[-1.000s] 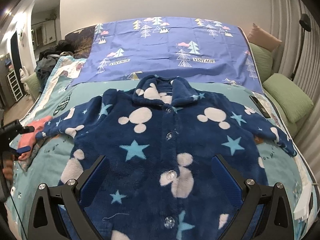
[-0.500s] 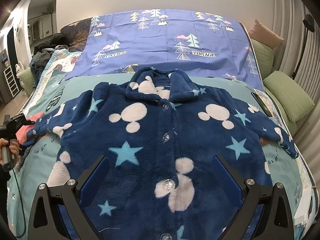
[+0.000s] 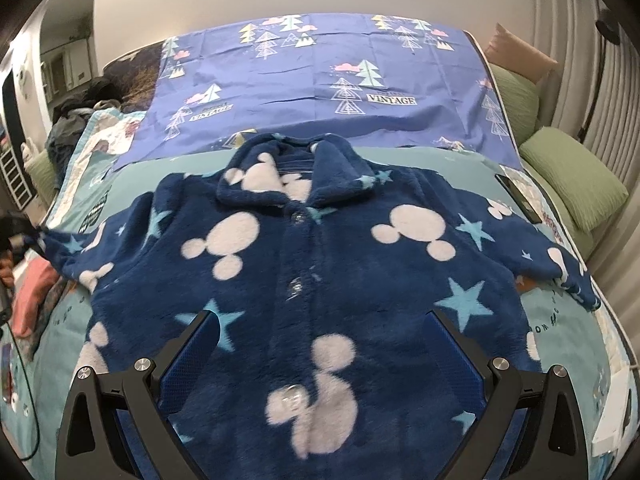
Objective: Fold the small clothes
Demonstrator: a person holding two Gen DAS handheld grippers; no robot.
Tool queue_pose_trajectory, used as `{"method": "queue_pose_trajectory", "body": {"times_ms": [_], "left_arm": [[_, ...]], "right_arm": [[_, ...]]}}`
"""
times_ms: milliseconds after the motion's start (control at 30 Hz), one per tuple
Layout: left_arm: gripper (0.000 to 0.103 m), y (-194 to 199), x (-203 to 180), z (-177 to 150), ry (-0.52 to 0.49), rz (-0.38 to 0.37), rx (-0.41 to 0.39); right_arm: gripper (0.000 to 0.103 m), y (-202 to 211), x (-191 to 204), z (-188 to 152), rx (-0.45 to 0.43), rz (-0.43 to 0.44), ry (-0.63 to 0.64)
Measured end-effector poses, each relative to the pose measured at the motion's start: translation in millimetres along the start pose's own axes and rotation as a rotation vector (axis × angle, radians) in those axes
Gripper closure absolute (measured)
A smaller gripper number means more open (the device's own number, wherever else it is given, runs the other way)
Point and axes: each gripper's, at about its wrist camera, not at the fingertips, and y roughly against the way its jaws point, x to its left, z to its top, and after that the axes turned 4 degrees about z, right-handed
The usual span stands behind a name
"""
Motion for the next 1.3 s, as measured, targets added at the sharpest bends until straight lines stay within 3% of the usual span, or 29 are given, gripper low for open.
{"method": "queue_pose_trajectory", "body": {"times_ms": [100,200,267,367,533,633,667,700,800,900,1000,1100,1200,1300], "left_arm": [[0.092,35,-77,-18,-0.197,-0.105,-0.066],[0.092,66,-157,-62,-0.430,-0.234,-0.094],[0.092,74,-207,-102,-0.584,-0.296,-0.082],[0.092,65,-264,-170,-0.769,-0.383,0.023],[0.090,23,-312,-280,-1.054,-0.360,0.166],[0.078,11,-316,-323,-1.177,-0.330,0.243],[0.068,13,-313,-332,-1.220,-0.325,0.246],[0.057,19,-309,-337,-1.244,-0.325,0.237],[0.038,47,-294,-330,-1.293,-0.356,0.171],[0.029,71,-279,-303,-1.296,-0.339,0.082],[0.023,81,-255,-266,-1.265,-0.234,0.000],[0.022,74,-227,-238,-1.252,-0.081,-0.050],[0.022,55,-196,-217,-1.207,0.063,-0.026],[0.022,38,-171,-206,-1.137,0.106,0.059]], "right_arm": [[0.000,0,-14,2,-0.007,-0.003,-0.035],[0.000,1,-30,2,-0.017,-0.016,-0.068],[0.000,3,-44,1,-0.018,-0.020,-0.095],[0.000,6,-67,-1,-0.015,-0.028,-0.131],[0.004,10,-102,-11,0.017,-0.031,-0.203],[0.006,5,-125,-19,0.058,0.003,-0.273],[0.006,3,-130,-20,0.069,0.016,-0.293],[0.007,1,-134,-22,0.080,0.032,-0.312],[0.010,-7,-143,-21,0.109,0.092,-0.338],[0.010,-14,-139,-14,0.121,0.171,-0.330],[0.010,-24,-130,-6,0.144,0.300,-0.336],[0.010,-43,-122,0,0.189,0.433,-0.386],[0.010,-68,-119,8,0.227,0.469,-0.441],[0.010,-89,-113,17,0.255,0.490,-0.497]]}}
